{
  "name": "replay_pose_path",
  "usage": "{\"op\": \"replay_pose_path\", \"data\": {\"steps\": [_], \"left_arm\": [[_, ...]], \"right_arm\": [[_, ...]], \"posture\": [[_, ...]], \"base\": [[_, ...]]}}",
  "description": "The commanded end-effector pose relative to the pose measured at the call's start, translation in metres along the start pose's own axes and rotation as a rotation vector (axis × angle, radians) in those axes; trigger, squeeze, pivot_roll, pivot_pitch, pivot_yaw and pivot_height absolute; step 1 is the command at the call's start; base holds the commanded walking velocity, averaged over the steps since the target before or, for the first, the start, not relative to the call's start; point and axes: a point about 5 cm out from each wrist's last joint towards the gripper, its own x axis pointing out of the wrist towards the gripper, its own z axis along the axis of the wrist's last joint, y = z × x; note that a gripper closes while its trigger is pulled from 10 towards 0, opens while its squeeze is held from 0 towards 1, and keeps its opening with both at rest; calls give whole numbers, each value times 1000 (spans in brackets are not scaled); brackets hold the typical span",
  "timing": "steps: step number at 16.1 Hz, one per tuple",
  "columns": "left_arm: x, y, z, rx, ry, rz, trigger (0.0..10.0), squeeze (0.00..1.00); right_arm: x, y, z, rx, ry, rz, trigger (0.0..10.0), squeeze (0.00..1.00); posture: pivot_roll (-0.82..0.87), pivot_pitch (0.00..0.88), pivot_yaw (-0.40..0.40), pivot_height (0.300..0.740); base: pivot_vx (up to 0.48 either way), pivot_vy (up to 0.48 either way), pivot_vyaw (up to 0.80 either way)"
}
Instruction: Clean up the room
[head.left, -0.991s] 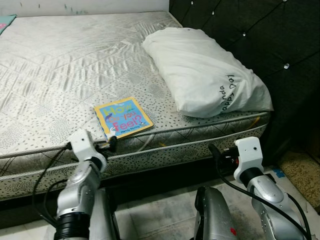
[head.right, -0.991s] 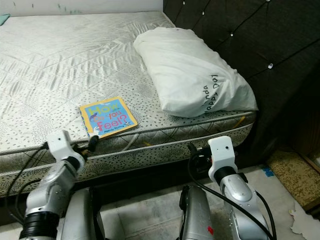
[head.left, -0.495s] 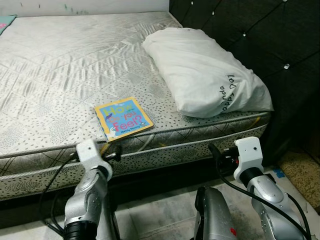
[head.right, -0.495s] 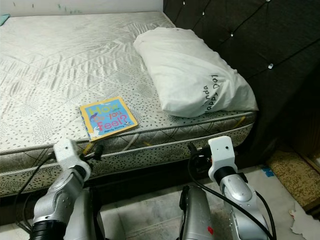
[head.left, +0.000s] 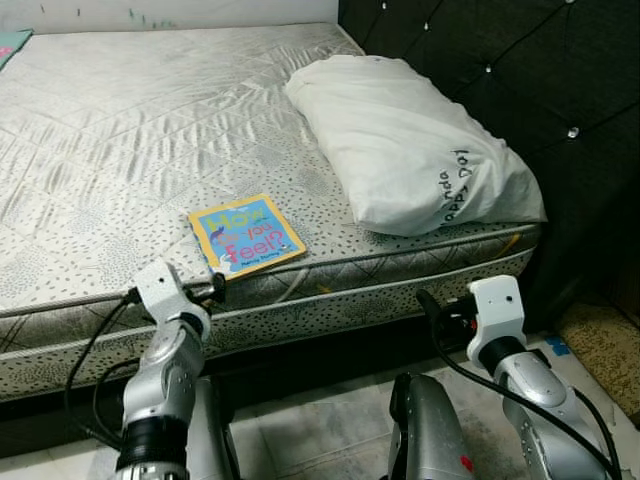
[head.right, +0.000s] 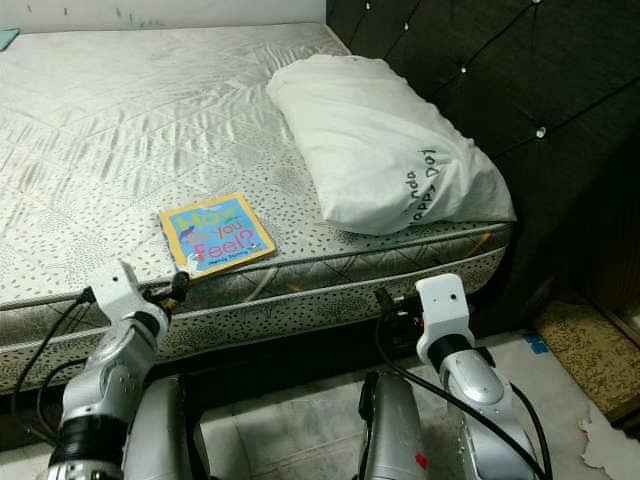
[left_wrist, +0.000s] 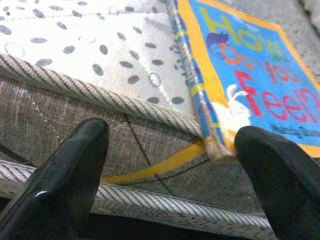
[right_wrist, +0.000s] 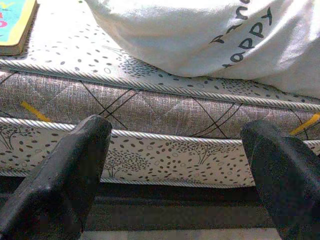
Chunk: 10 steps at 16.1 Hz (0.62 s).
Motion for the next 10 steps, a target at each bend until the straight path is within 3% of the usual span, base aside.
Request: {"op": "replay_pose_path", "data": {"steps": [1, 5, 10], "left_arm": [[2, 2, -3, -4, 17, 14, 10000, 0], [8, 4, -8, -5, 44, 9, 10000, 0], [3, -17, 2, 38, -38, -56, 10000, 0]], "right_arm": [[-2, -2, 0, -6, -2, -4, 10000, 0], [-2, -3, 0, -7, -3, -7, 10000, 0], [-3, -3, 0, -6, -4, -11, 10000, 0]], "posture": [[-186, 0, -30, 472], [-188, 0, -31, 472], [-188, 0, -29, 472]], "base": [[0, 0, 0], [0, 0, 0], [0, 0, 0]]}}
